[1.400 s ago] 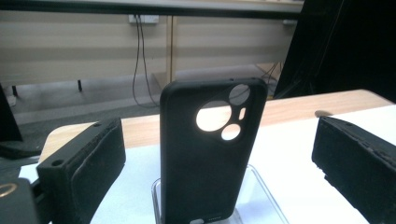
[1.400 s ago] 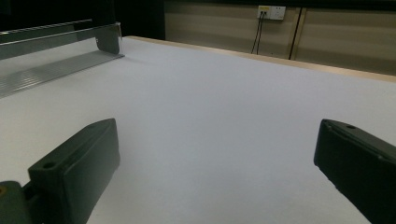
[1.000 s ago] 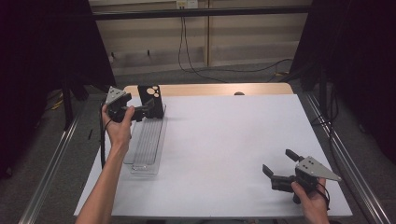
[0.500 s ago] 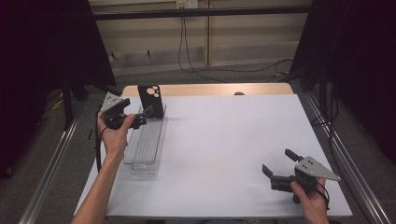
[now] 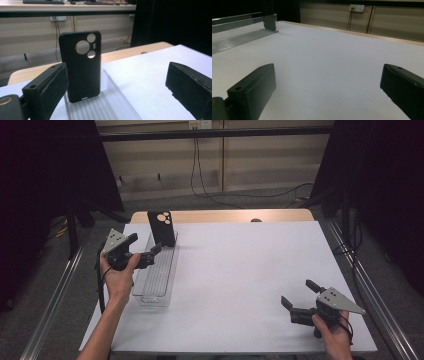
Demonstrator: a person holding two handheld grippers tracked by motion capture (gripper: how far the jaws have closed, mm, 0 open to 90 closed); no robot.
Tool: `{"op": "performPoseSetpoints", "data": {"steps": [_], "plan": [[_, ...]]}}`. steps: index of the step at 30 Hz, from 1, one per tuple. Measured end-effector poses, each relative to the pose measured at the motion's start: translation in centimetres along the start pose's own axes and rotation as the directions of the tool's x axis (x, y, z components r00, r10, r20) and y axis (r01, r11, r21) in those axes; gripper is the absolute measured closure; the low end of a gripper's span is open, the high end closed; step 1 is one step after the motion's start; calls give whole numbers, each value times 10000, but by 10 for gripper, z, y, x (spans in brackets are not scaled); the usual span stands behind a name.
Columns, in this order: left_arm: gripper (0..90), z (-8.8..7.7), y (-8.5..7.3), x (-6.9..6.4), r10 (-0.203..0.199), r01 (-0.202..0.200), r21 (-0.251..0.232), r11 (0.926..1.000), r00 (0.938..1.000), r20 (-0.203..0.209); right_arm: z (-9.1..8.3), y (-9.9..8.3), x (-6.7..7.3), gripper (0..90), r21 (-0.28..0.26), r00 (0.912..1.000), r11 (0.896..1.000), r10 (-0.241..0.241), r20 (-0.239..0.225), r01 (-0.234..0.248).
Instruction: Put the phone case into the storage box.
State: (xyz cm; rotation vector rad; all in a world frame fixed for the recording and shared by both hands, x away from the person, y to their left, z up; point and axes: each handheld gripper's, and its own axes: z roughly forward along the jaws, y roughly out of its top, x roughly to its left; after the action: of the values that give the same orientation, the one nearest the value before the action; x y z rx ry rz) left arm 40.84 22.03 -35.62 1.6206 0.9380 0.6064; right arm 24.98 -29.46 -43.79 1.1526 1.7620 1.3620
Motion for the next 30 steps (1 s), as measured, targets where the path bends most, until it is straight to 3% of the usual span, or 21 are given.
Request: {"op": "performPoseSetpoints", "data": {"steps": [3,4,6,8,18,30], "plan": [[45,-5,1,-2,-282,287,-152,9995,9991,311,0,0,0,0,3,10000,10000,-9,5,9],[45,-6,1,-2,-175,181,-148,9997,9991,376,-1,0,0,0,-5,10000,10000,-4,-12,4],[45,-10,1,-6,102,-100,-133,9999,9998,169,-1,0,0,0,-18,10000,10000,15,1,-15],[44,-13,-1,-8,129,-123,-175,9998,9994,327,-1,0,0,0,-25,10000,10000,11,-8,-11],[41,-31,-15,-19,427,-426,-248,9988,9991,14,-2,0,0,0,-48,10000,10000,13,36,-13],[41,-50,-36,-23,278,-279,-274,9992,9996,-28,-4,0,-1,0,-92,9999,10000,-36,103,37]]}}
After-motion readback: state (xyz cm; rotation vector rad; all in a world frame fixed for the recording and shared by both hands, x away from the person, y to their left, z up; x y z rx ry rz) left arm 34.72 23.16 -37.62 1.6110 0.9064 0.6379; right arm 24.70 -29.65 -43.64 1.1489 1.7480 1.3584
